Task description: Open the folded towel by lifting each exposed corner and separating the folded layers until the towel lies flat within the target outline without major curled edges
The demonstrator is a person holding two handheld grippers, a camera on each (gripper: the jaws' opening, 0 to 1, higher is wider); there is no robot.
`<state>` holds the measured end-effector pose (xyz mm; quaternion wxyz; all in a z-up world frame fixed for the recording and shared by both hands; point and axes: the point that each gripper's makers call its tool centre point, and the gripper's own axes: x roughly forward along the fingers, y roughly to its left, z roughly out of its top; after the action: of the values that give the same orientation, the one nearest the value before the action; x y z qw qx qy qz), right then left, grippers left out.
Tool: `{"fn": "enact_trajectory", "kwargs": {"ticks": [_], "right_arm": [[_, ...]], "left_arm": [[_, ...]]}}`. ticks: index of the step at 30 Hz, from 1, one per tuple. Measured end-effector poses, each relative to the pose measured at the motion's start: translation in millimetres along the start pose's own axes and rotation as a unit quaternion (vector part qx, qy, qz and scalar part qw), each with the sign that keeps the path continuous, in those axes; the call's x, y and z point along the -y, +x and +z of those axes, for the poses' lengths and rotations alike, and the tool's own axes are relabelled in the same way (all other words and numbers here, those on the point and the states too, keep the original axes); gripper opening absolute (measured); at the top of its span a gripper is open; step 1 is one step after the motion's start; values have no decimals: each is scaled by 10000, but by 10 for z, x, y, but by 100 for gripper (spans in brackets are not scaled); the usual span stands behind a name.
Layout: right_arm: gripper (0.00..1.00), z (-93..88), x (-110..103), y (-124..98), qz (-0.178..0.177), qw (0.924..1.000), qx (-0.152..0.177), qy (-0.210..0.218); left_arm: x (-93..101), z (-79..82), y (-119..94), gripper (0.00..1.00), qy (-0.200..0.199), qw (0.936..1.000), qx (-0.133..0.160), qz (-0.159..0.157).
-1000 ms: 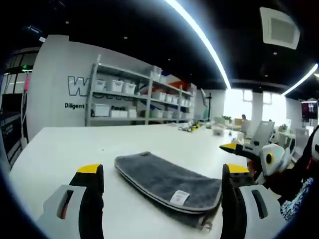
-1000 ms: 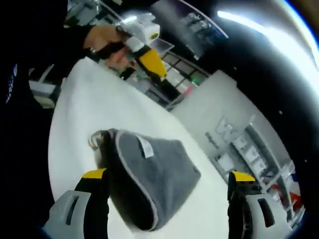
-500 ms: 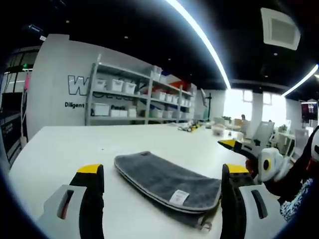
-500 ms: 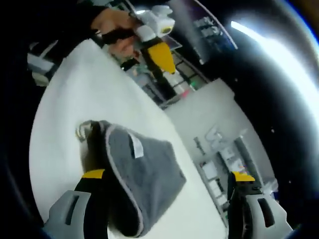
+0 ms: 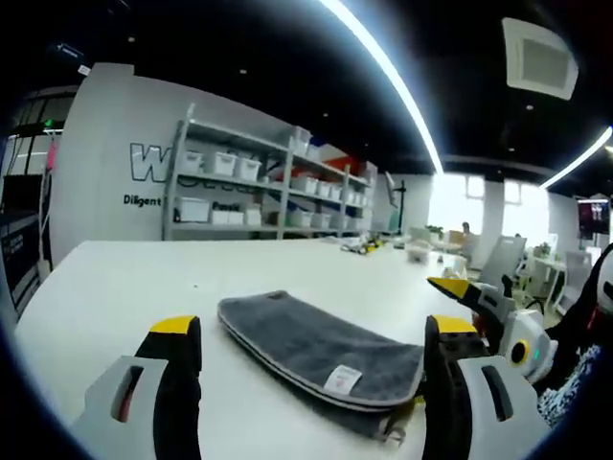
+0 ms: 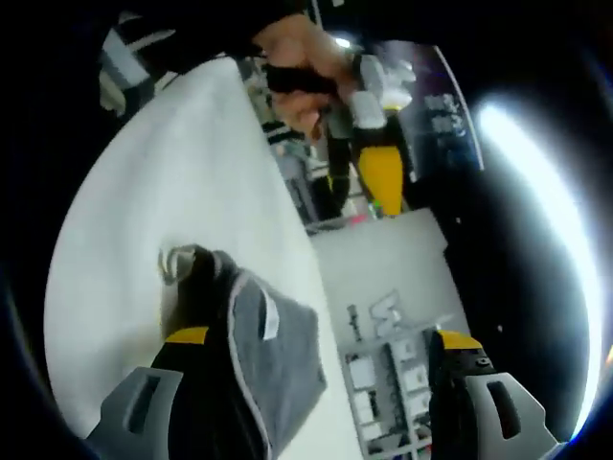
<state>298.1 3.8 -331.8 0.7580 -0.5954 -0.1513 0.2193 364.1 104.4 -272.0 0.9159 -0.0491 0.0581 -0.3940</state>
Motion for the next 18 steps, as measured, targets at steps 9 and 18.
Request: {"fn": "enact_trajectory", "kwargs": {"ticks": [9, 18], "right_arm": [[59, 96, -97, 49, 90, 9993, 144, -334], [37, 137, -264, 104, 357, 9984, 232, -382]], "left_arm": [[-35, -21, 37, 93, -125, 9999, -26, 6], [-90, -57, 272, 86, -1202, 9916, -256, -400]]}}
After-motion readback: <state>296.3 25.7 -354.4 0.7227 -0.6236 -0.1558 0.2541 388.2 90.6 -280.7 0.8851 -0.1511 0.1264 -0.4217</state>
